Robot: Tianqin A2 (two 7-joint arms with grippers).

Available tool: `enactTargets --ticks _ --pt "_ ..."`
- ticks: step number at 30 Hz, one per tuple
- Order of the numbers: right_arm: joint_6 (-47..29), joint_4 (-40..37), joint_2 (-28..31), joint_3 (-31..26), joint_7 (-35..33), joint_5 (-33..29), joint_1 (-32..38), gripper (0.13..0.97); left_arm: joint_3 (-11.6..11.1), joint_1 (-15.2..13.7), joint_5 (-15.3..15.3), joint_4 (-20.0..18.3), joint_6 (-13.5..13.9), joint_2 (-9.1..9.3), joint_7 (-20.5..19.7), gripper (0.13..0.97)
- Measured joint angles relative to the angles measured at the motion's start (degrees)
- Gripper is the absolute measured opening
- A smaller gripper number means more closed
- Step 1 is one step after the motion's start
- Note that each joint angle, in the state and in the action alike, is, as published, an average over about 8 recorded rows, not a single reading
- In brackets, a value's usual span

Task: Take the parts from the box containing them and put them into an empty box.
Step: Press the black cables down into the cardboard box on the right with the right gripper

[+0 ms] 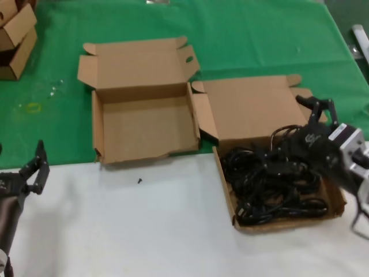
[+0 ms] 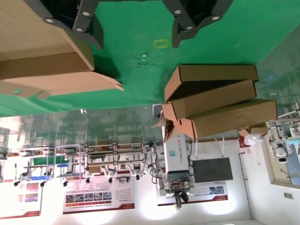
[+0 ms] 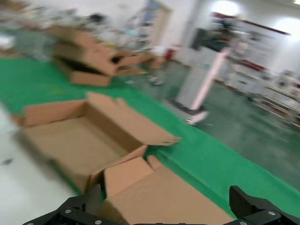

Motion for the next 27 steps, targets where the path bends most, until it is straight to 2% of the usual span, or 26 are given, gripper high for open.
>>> enactTargets --ticks 6,7,13,15,20,24,27 --pt "-13.6 -0.4 8.1 -0.3 -2.0 -2.1 6.0 0.966 0.0 0.0 0.0 0.0 0.0 0.00 0.0 0.516" --pt "-16.0 -0.8 9.0 -0.5 -2.9 -2.3 7.3 0.966 0.0 0.0 0.0 0.0 0.0 0.00 0.0 0.516" --pt "-30.8 -3.7 12.6 -2.7 -11.9 -2.6 16.1 0.966 0.0 0.0 0.0 0.0 0.0 0.00 0.0 0.369" --pt "-35.7 -4.8 13.0 -3.7 -15.8 -2.6 19.0 0.966 0.0 0.0 0.0 0.0 0.0 0.00 0.0 0.320" --pt "-46.8 -8.2 12.4 -6.3 -25.3 -4.7 25.6 0.966 0.0 0.0 0.0 0.0 0.0 0.00 0.0 0.258" --pt "-51.9 -11.6 10.6 -8.2 -30.9 -8.9 30.0 0.966 0.0 0.0 0.0 0.0 0.0 0.00 0.0 0.196" --pt "-53.6 -14.0 9.0 -9.3 -33.7 -11.9 32.6 0.966 0.0 0.0 0.0 0.0 0.0 0.00 0.0 0.196"
